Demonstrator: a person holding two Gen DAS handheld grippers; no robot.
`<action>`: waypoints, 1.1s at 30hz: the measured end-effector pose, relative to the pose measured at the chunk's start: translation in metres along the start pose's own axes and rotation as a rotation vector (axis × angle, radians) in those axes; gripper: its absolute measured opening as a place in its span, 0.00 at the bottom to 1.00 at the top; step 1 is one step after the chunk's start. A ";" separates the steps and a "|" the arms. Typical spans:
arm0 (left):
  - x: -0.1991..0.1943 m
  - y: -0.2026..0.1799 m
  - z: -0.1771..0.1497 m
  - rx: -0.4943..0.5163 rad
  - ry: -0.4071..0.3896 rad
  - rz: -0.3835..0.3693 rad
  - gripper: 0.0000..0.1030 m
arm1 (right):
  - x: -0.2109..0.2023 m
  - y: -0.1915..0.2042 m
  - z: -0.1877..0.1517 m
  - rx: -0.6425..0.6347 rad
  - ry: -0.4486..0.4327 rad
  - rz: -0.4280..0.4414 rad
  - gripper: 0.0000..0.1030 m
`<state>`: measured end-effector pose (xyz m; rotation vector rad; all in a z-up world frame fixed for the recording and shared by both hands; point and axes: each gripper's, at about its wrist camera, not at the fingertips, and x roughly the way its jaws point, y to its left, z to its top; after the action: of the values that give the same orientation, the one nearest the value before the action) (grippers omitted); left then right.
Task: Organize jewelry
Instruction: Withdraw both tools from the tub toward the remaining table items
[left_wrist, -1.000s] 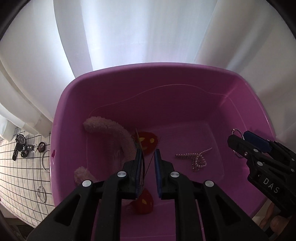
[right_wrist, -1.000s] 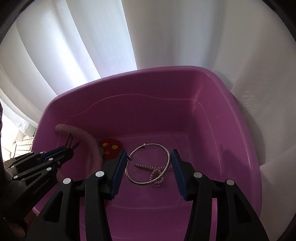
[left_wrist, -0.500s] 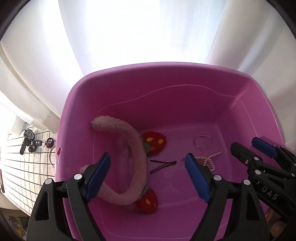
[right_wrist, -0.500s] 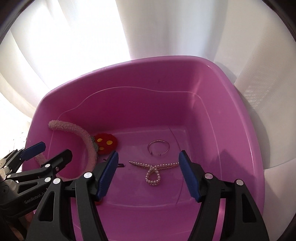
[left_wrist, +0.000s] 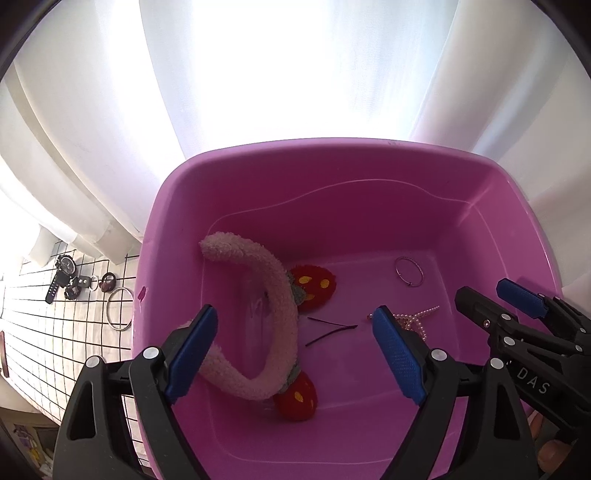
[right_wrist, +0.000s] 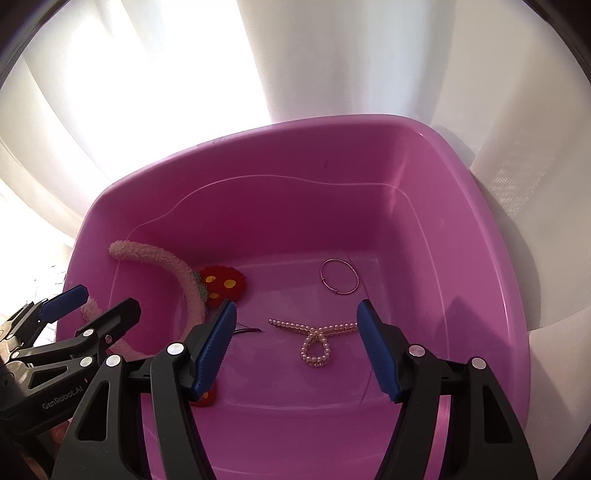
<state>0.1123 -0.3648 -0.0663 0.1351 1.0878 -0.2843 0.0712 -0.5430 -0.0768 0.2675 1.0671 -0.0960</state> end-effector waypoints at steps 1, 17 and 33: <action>-0.001 0.000 0.000 0.000 -0.004 0.001 0.82 | 0.000 0.001 0.000 -0.001 -0.001 0.001 0.63; -0.040 0.012 -0.002 -0.011 -0.096 0.005 0.85 | -0.032 0.007 0.000 0.001 -0.081 0.067 0.65; -0.126 0.100 -0.015 -0.142 -0.350 0.081 0.94 | -0.076 0.063 0.014 -0.051 -0.242 0.191 0.72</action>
<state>0.0742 -0.2450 0.0355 0.0010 0.7496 -0.1491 0.0598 -0.4894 0.0065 0.3020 0.7988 0.0696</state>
